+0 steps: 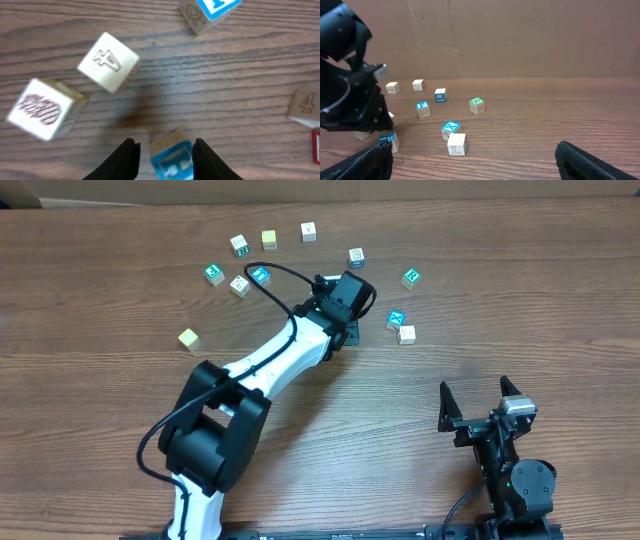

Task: Form a tower
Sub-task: 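Lower the left gripper and close it on the blue H block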

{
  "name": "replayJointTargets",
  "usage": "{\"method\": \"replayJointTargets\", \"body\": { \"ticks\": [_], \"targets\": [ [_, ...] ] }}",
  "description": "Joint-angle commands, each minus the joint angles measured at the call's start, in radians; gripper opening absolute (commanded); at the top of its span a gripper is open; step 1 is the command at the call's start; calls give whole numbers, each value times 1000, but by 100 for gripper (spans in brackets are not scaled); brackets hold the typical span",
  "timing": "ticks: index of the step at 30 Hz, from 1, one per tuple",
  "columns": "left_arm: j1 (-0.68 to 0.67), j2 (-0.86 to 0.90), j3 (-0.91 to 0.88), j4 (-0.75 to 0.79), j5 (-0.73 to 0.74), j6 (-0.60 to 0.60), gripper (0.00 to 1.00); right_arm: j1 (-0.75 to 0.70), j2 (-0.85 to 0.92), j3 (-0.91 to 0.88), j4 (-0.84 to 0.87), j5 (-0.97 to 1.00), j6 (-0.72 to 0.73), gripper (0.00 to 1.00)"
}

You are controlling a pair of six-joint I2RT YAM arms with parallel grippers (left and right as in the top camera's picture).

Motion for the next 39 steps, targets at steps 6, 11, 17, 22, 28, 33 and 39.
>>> {"method": "replayJointTargets", "body": {
  "ticks": [6,11,17,22,28,33,39],
  "targets": [
    [6,-81,17,-68,58,9,50,5,2,-10,5,0,3,100],
    [5,-80,17,-26,209,65,100,5,2,-10,5,0,3,100],
    [2,-77,17,-22,178,-30,83,5,2,-10,6,0,3,100],
    [-19,-69,13,-35,40,-106,75,5,2,-10,5,0,3,100],
    [-42,-35,13,-38,-16,-168,68,5,2,-10,5,0,3,100],
    [-42,7,13,-22,-55,-213,71,5,2,-10,5,0,3,100],
    [-43,33,13,14,-55,-213,66,5,2,-10,5,0,3,100]
  ]
}}
